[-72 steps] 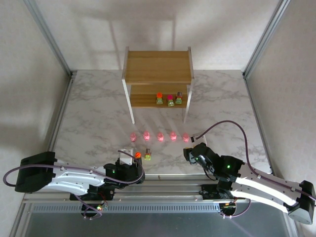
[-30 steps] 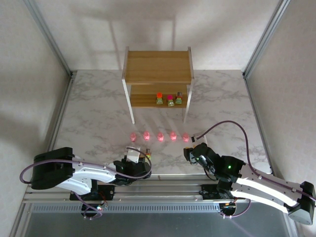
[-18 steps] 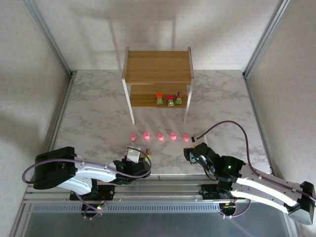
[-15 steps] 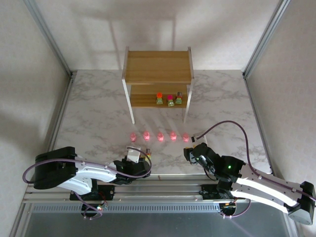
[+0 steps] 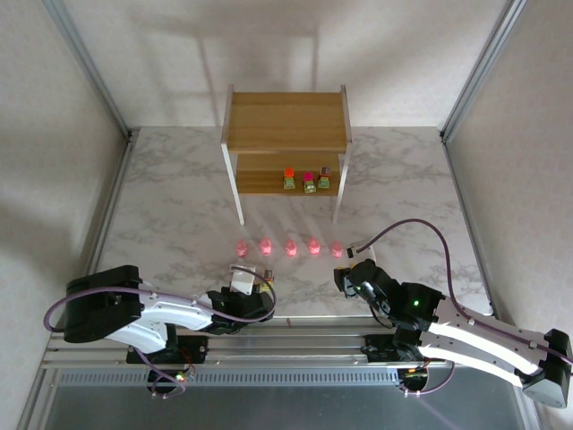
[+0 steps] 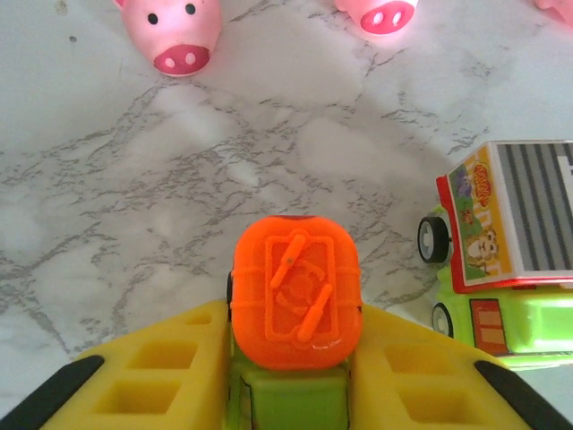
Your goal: Place and organize the plastic toys onto the shelf
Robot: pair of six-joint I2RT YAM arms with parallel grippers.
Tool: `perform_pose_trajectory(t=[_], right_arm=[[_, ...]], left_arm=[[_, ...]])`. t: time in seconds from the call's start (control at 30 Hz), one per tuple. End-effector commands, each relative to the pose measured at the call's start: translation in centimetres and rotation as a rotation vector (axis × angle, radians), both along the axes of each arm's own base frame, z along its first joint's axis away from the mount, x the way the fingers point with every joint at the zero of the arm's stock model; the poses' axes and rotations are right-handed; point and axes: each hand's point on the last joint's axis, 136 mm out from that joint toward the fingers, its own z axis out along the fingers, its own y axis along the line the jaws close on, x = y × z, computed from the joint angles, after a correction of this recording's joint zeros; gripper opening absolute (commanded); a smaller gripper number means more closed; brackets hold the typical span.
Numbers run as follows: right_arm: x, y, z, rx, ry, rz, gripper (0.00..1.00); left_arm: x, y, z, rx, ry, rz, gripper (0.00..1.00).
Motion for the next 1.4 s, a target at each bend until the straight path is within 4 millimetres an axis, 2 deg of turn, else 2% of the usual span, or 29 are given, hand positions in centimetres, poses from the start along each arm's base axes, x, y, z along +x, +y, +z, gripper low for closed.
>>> perform_pose_trajectory(t=[0.0, 0.1, 0.3, 0.33, 0.6, 0.83, 1.0, 1.2, 1.37], right_arm=[[-0.1, -0.2, -0.3, -0.005, 0.001, -0.004, 0.39], [-0.1, -0.2, -0.2, -0.002, -0.001, -0.005, 0.39], [-0.1, -0.3, 0.2, 0.017, -0.013, -0.006, 0.39], [-0.3, -0.5, -0.7, 0.0, -0.004, -0.005, 0.39], [-0.4, -1.1, -0.5, 0.03, -0.025, -0.008, 0.39], [-0.3, -1.0, -0.5, 0.027, -0.026, -0.008, 0.39], [-0.3, -1.0, -0.6, 0.027, -0.026, -0.008, 0.39], [-0.3, -0.8, -0.6, 0.023, -0.022, -0.006, 0.39], [-0.3, -0.8, -0.6, 0.023, -0.022, -0.005, 0.39]], left_arm=[[0.0, 0.0, 0.3, 0.009, 0.029, -0.002, 0.21], [0.7, -0.1, 1.7, 0.01, 0.004, 0.004, 0.21], [3.5, -0.5, 6.2, -0.009, -0.055, 0.024, 0.22], [4.1, -0.7, 7.0, -0.011, -0.064, 0.026, 0.22], [10.3, -1.8, 12.7, -0.004, -0.149, 0.05, 0.22], [15.7, -3.8, 17.3, -0.012, -0.228, 0.043, 0.22], [18.9, -4.5, 19.1, -0.065, -0.256, 0.068, 0.22], [21.2, -5.7, 20.4, -0.09, -0.279, 0.08, 0.22], [22.9, -5.8, 21.1, -0.114, -0.296, 0.1, 0.22]])
